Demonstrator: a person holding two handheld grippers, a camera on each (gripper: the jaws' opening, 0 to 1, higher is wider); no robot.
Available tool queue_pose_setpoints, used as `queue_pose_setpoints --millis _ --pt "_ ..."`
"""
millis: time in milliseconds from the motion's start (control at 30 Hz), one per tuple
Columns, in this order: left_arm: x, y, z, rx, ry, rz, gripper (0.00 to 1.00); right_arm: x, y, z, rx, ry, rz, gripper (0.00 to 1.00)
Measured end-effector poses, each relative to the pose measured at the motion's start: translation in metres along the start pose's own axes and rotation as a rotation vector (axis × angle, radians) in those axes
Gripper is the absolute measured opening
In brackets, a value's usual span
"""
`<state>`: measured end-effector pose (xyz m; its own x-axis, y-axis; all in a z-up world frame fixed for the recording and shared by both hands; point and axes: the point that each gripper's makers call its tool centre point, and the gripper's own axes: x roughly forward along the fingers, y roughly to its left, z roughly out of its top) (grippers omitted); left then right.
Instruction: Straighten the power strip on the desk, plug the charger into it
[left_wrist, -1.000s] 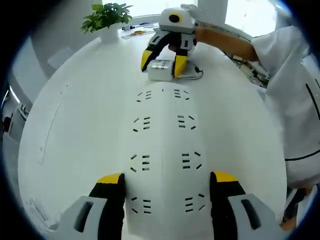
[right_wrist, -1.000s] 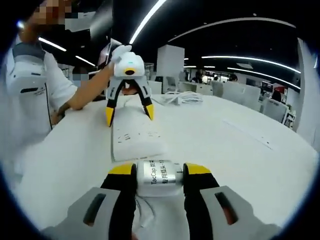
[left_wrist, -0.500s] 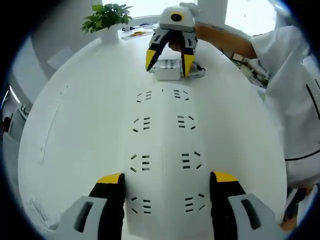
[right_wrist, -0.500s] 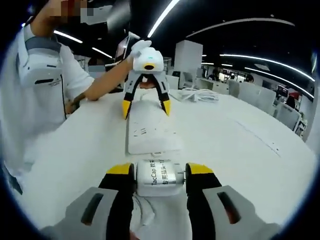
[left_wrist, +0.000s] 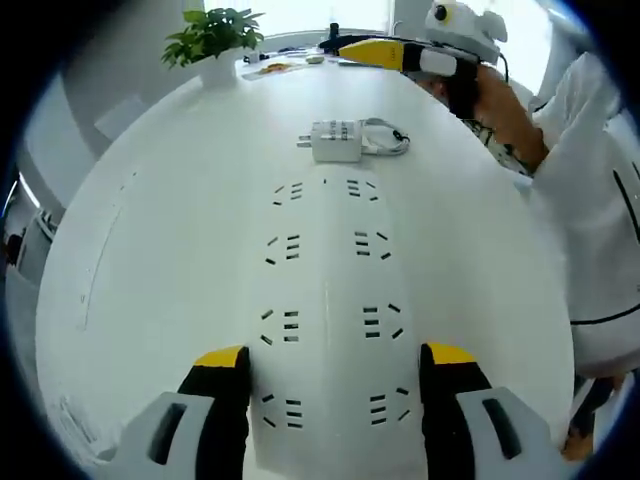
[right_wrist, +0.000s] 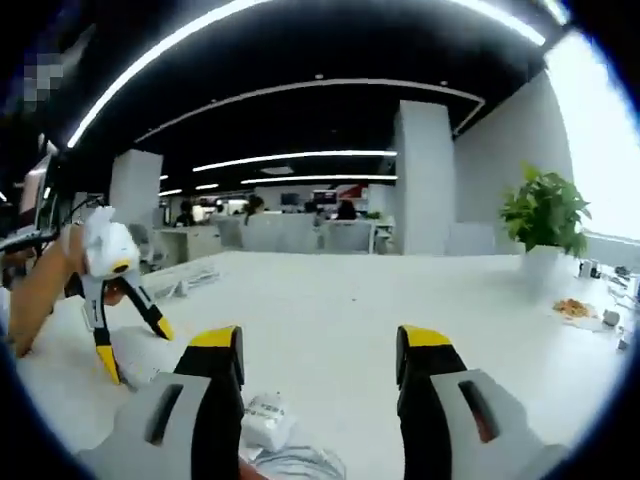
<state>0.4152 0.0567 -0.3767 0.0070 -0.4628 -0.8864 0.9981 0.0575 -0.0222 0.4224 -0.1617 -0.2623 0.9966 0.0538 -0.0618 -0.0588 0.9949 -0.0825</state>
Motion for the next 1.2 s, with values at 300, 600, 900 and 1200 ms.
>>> queue_pose_setpoints --millis 300,600,900,1200 --pt "0.0 0.0 0.0 0.001 -0.004 0.0 0.7 0.017 0.031 -0.052 -0.137 0.117 -0.068 0.58" --pt "0.0 0.0 0.001 0.001 -0.006 -0.001 0.7 0.026 0.028 -0.072 -0.129 0.196 -0.075 0.52" --pt "0.0 0.0 0.001 0.003 -0.013 -0.003 0.7 0.026 0.029 -0.084 -0.104 0.257 -0.066 0.46" --pt "0.0 0.0 0.001 0.003 -0.014 -0.003 0.7 0.028 0.035 -0.091 -0.082 0.286 -0.023 0.42"
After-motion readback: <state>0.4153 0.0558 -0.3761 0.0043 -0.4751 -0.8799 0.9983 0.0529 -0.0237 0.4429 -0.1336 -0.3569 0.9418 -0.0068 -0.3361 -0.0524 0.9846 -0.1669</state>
